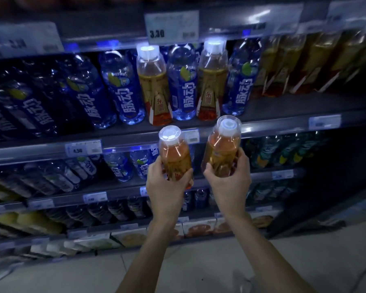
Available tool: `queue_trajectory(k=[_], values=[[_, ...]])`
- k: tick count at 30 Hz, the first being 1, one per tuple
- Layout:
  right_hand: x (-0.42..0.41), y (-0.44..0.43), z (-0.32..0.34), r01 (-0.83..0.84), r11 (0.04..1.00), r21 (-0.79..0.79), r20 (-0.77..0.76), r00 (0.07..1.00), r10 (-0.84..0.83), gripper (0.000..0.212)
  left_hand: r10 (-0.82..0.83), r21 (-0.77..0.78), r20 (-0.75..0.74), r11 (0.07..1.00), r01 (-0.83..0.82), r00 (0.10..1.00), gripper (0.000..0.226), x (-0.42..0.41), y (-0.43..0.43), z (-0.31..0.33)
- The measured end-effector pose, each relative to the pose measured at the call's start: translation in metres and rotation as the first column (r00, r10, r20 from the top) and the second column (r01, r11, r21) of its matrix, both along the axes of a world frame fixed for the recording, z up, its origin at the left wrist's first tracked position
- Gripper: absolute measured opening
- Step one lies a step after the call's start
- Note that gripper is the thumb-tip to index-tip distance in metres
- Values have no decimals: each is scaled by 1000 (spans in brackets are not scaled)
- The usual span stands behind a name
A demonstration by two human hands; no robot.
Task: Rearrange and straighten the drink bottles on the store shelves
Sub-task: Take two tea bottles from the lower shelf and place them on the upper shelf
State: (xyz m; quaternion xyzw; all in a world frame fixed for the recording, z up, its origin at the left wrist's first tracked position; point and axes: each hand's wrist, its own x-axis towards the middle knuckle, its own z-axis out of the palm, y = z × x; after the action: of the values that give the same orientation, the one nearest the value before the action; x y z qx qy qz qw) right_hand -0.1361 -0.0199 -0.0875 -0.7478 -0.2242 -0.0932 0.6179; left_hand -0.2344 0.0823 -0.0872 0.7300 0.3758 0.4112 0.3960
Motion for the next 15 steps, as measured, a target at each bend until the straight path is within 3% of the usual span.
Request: queue_trajectory(k=[7,15], values=[[75,-51,46,31,999,19,52,998,-32,64,13,124,-5,992,-12,1000,65,73,-45,53],[193,-116,72,61,998,-15,31,998,-61,73,7,135,-4,991,-7,1000,70,182,-108,85]])
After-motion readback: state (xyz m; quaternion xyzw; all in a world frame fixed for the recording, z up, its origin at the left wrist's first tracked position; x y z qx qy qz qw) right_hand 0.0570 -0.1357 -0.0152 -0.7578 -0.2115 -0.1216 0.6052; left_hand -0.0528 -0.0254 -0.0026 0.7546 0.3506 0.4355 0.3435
